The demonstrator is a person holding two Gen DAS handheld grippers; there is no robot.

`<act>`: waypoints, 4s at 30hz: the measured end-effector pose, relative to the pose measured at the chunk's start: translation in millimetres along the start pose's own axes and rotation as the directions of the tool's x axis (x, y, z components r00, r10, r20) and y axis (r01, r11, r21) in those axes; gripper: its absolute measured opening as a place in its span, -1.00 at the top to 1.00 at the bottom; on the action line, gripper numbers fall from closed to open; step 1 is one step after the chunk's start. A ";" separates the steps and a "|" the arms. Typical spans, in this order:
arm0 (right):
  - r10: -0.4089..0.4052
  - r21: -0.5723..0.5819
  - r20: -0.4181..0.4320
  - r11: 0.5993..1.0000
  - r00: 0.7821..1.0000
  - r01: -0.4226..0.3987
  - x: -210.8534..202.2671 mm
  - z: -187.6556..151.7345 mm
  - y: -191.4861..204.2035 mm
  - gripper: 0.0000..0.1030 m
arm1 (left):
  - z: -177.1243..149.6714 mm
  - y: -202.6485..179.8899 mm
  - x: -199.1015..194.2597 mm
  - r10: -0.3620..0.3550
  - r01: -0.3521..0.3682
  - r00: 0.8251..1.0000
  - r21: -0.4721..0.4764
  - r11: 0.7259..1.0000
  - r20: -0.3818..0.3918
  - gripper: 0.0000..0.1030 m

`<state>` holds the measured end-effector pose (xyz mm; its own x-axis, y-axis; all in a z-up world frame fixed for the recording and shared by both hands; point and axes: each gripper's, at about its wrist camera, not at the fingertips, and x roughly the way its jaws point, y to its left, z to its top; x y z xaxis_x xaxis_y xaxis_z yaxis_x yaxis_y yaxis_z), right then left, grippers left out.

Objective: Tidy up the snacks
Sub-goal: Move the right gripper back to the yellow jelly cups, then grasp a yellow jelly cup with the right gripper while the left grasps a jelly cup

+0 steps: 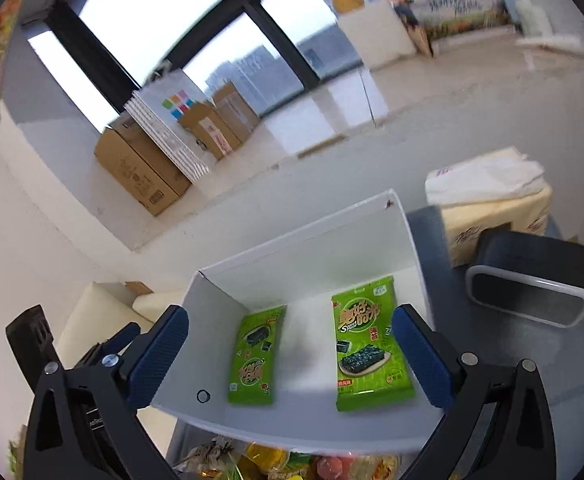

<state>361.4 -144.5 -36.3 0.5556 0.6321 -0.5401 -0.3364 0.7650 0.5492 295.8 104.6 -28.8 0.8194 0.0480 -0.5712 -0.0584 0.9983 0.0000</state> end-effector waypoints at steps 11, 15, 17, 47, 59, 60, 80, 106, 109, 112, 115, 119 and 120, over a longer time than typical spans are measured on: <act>-0.098 -0.270 0.108 0.955 0.989 0.124 -97.3 -84.9 35.2 -1.00 | -59.4 -25.8 -93.5 -0.060 0.060 0.998 -0.011 0.998 0.018 -1.00; -0.246 -0.317 0.149 0.906 0.958 0.282 -109.5 -128.0 29.6 -1.00 | -96.2 -24.1 -111.8 -0.051 0.050 0.999 -0.034 0.998 -0.006 -1.00; -0.295 -0.296 0.151 0.897 0.943 0.328 -109.0 -142.4 19.7 -1.00 | -114.8 -18.6 -118.5 -0.052 0.051 0.999 -0.075 0.996 -0.014 -1.00; -0.386 -0.162 -0.121 0.917 0.914 0.366 -20.8 -157.4 -48.6 0.45 | -181.2 17.0 -114.2 -0.021 0.005 0.992 -0.130 0.991 -0.121 -1.00; -0.378 -0.211 -0.074 0.910 0.923 0.356 -39.2 -165.7 -35.0 0.55 | -186.2 14.9 -105.2 -0.036 0.017 0.989 -0.131 0.991 -0.144 -1.00; -0.382 -0.209 -0.075 0.909 0.921 0.360 -39.4 -166.3 -36.9 0.31 | -186.2 13.9 -105.5 -0.037 0.018 0.989 -0.128 0.992 -0.143 -1.00; -0.351 -0.184 -0.081 0.925 0.933 0.333 -48.7 -190.4 -41.4 0.05 | -188.9 5.6 -100.1 -0.057 0.039 0.986 -0.116 0.993 -0.157 -1.00; -0.249 -0.216 -0.014 0.946 0.968 0.241 -89.0 -192.4 1.9 0.05 | -183.0 -23.7 -14.6 -0.060 -0.003 0.951 -0.202 0.979 -0.302 -0.11; -0.246 -0.213 -0.017 0.948 0.969 0.237 -89.0 -192.6 0.1 0.05 | -184.5 -25.8 -16.4 -0.074 0.015 0.953 -0.199 0.980 -0.295 0.01; -0.239 -0.208 -0.022 0.951 0.971 0.229 -87.4 -193.7 -1.0 0.05 | -187.7 -22.8 -22.7 -0.092 0.031 0.954 -0.212 0.977 -0.287 0.01; -0.230 -0.212 -0.027 0.952 0.973 0.219 -85.6 -195.3 0.8 0.05 | -190.7 -19.4 -33.0 -0.092 0.035 0.956 -0.204 0.978 -0.277 0.01; -0.215 -0.225 -0.025 0.953 0.976 0.204 -85.2 -197.2 7.2 0.05 | -188.8 -20.4 -59.2 -0.113 0.068 0.967 -0.197 0.978 -0.230 0.01; -0.212 -0.229 -0.024 0.952 0.977 0.202 -85.5 -197.2 8.7 0.05 | -187.8 -21.0 -64.6 -0.117 0.074 0.969 -0.192 0.979 -0.219 0.01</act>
<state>161.0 -167.5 -111.1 0.5960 0.4579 -0.6596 -0.3822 0.8842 0.2685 136.9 74.3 -146.1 0.6758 -0.0772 -0.7330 -0.1060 0.9740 -0.2003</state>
